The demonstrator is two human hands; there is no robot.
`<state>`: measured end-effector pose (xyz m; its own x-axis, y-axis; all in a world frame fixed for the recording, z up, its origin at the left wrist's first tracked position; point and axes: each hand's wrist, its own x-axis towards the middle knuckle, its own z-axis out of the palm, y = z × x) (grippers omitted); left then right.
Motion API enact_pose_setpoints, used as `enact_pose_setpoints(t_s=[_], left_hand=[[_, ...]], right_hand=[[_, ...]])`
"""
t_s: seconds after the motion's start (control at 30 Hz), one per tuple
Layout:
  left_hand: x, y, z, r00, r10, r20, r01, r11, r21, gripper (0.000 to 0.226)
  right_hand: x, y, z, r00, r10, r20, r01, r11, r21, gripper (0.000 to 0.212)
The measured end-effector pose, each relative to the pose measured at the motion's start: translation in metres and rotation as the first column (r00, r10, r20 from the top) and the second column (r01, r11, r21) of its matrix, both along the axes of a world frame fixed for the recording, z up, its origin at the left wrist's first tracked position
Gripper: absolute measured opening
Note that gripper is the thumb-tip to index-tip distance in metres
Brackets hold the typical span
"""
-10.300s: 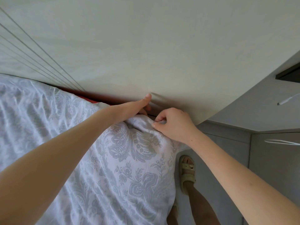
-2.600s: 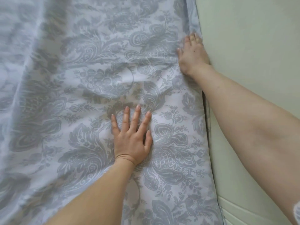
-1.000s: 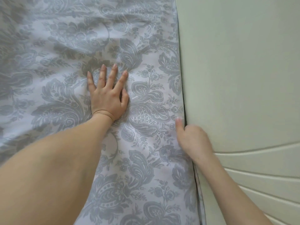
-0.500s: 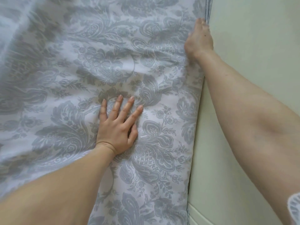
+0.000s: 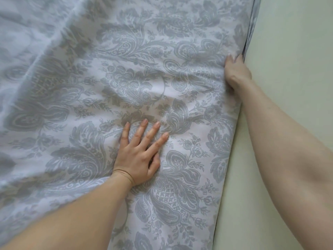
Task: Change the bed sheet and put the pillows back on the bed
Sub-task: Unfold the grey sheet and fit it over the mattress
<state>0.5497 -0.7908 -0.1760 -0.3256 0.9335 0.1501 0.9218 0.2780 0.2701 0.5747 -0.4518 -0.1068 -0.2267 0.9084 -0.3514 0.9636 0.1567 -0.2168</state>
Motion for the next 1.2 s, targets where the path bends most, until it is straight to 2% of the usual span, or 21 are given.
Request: enact_pose_setpoints(t_s=[0.13, 0.23, 0.4, 0.6, 0.7, 0.9, 1.0, 1.07, 1.2], left_hand=[[0.001, -0.001, 0.0, 1.0, 0.003, 0.016, -0.003, 1.0, -0.005, 0.052], [-0.001, 0.0, 0.0, 1.0, 0.006, 0.028, -0.006, 1.0, -0.008, 0.052], [0.001, -0.001, 0.001, 1.0, -0.002, 0.029, 0.004, 0.998, -0.06, 0.052], [0.008, -0.004, 0.007, 1.0, 0.028, -0.009, -0.029, 0.977, -0.213, 0.054], [0.024, -0.026, 0.012, 0.997, 0.056, 0.045, -0.04, 0.955, -0.293, 0.055], [0.086, -0.159, 0.035, 0.983, -0.071, 0.169, 0.14, 0.887, -0.44, 0.061], [0.111, -0.233, 0.049, 0.969, -0.156, 0.19, 0.234, 0.823, -0.518, 0.065], [0.123, -0.274, 0.057, 0.956, -0.204, 0.21, 0.289, 0.777, -0.559, 0.068], [0.136, -0.326, 0.068, 0.936, -0.261, 0.236, 0.351, 0.722, -0.596, 0.067]], right_hand=[[0.042, -0.072, -0.014, 0.987, -0.102, -0.124, 0.105, 0.994, 0.015, 0.065], [0.079, -0.134, -0.029, 0.981, -0.024, -0.194, 0.052, 0.989, 0.141, 0.063], [0.142, -0.227, -0.038, 0.982, 0.082, -0.171, -0.044, 0.975, 0.216, 0.068], [0.197, -0.324, -0.032, 0.988, -0.002, -0.155, 0.031, 0.983, 0.182, 0.083], [0.228, -0.383, -0.026, 0.992, -0.048, -0.114, 0.066, 0.985, 0.157, 0.091], [0.291, -0.522, -0.003, 0.982, -0.185, -0.037, 0.186, 0.983, 0.01, 0.098], [0.323, -0.582, 0.012, 0.96, -0.274, 0.063, 0.278, 0.959, -0.063, 0.088], [0.343, -0.617, 0.023, 0.926, -0.366, 0.093, 0.376, 0.917, -0.132, 0.078], [0.369, -0.653, 0.044, 0.851, -0.496, 0.175, 0.525, 0.783, -0.333, 0.075]])
